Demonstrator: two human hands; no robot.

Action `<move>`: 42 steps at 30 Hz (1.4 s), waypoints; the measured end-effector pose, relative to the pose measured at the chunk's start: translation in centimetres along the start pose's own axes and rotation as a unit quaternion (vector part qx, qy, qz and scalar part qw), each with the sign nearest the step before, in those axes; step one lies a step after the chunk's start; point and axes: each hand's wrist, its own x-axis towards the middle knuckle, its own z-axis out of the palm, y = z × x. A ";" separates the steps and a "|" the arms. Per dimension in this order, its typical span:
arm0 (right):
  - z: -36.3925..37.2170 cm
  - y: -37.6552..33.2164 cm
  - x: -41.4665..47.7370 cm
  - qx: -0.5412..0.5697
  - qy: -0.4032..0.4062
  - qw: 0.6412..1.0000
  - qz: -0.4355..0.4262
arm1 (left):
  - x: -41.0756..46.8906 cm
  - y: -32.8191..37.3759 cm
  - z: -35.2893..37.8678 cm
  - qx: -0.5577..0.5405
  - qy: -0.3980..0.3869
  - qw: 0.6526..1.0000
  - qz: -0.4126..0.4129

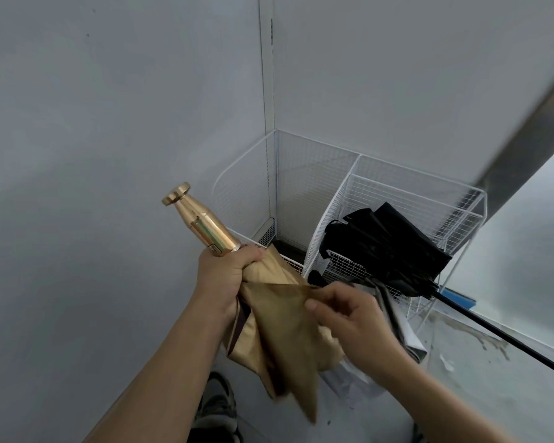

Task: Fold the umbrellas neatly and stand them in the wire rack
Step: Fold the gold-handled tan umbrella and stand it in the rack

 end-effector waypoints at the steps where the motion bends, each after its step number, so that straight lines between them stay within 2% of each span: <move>1: -0.3 -0.2 0.1 0.033 0.021 0.999 -0.010 | 0.0 -0.1 0.1 0.016 -0.006 1.000 0.004; 3: -0.8 -0.4 0.2 0.059 0.054 0.996 -0.031 | -0.3 -0.3 0.4 0.060 -0.029 0.998 0.012; 5: -0.7 -0.2 0.0 0.038 0.082 0.995 -0.035 | -0.6 -0.4 0.7 0.091 -0.062 0.994 0.010; 10: -0.5 0.4 0.2 -0.002 0.141 0.990 -0.018 | -1.2 -0.6 1.3 0.050 -0.168 0.984 -0.031; 13: -0.5 0.4 0.3 -0.047 0.146 0.988 -0.020 | -1.6 -0.7 1.7 0.030 -0.221 0.974 -0.037; 16: -0.4 0.6 0.5 -0.083 0.135 0.987 -0.010 | -1.7 -1.0 1.8 0.039 -0.237 0.971 -0.023; 18: -0.7 1.1 0.7 -0.123 0.138 0.983 0.009 | -1.7 -1.1 1.9 0.062 -0.218 0.974 -0.016; 21: -1.3 1.0 1.0 -0.186 0.179 0.966 0.007 | -1.8 -0.8 2.0 0.063 -0.139 0.988 -0.027; 24: -1.7 -0.1 0.2 -0.177 0.203 0.957 -0.104 | -1.7 -0.3 2.0 0.033 -0.056 0.997 -0.039; 26: -1.3 -0.7 -0.7 -0.220 0.115 0.958 -0.144 | -1.3 0.0 1.7 0.015 -0.025 0.999 -0.042; 27: -1.0 -0.8 -1.1 -0.260 0.045 0.957 -0.117 | -1.3 0.2 1.6 0.003 -0.017 0.999 -0.047; 29: -0.5 -0.3 -1.2 -0.365 -0.071 0.927 -0.045 | -1.1 0.1 1.3 -0.020 -0.015 0.997 -0.069; 31: -0.6 0.0 -0.6 -0.399 -0.109 0.910 0.016 | -1.1 0.1 1.0 -0.034 -0.029 0.995 -0.089; 34: -1.2 -0.1 0.1 -0.311 -0.111 0.941 0.077 | -1.3 0.3 0.9 -0.011 -0.071 0.994 -0.084; 37: -1.9 -0.9 0.2 -0.146 -0.149 0.971 0.119 | -1.3 1.5 0.5 0.053 -0.111 0.991 -0.043; 39: -2.7 -1.8 0.1 -0.070 -0.187 0.968 0.153 | -1.1 2.0 0.2 0.048 -0.127 0.990 -0.046; 42: -3.0 -1.9 0.0 0.007 -0.255 0.946 0.200 | -1.1 1.7 -0.1 -0.044 -0.173 0.977 -0.118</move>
